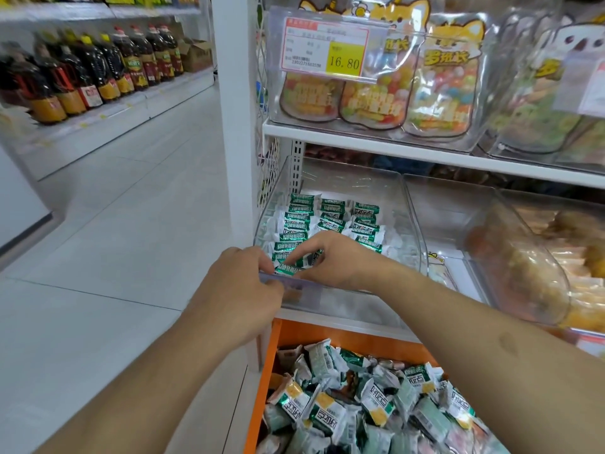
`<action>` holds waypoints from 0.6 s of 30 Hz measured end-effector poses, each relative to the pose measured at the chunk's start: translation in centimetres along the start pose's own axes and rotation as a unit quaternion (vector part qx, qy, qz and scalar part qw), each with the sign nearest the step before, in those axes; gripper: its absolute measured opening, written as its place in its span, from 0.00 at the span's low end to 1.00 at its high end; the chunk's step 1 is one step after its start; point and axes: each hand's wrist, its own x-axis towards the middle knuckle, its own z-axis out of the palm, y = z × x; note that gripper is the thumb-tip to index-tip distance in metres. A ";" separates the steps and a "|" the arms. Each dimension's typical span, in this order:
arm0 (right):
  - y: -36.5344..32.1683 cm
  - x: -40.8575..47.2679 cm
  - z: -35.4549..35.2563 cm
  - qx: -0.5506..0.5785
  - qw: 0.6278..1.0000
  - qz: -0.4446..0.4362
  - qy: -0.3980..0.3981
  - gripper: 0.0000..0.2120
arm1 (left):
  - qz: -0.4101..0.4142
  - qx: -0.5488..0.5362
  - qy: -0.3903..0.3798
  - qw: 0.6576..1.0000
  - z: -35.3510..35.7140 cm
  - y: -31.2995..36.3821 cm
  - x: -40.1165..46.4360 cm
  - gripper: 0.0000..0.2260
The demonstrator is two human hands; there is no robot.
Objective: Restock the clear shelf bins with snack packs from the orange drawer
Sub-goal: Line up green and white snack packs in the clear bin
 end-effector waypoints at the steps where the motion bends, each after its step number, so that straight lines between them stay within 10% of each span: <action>1: -0.1 -0.2 -0.2 0.020 1.000 0.005 -0.003 0.09 | -0.003 0.001 -0.001 1.000 -0.1 0.0 0.0 0.09; 18: 0.2 0.7 0.4 -0.016 0.999 0.035 0.012 0.06 | 0.144 0.162 -0.035 0.976 0.4 -1.1 0.6 0.19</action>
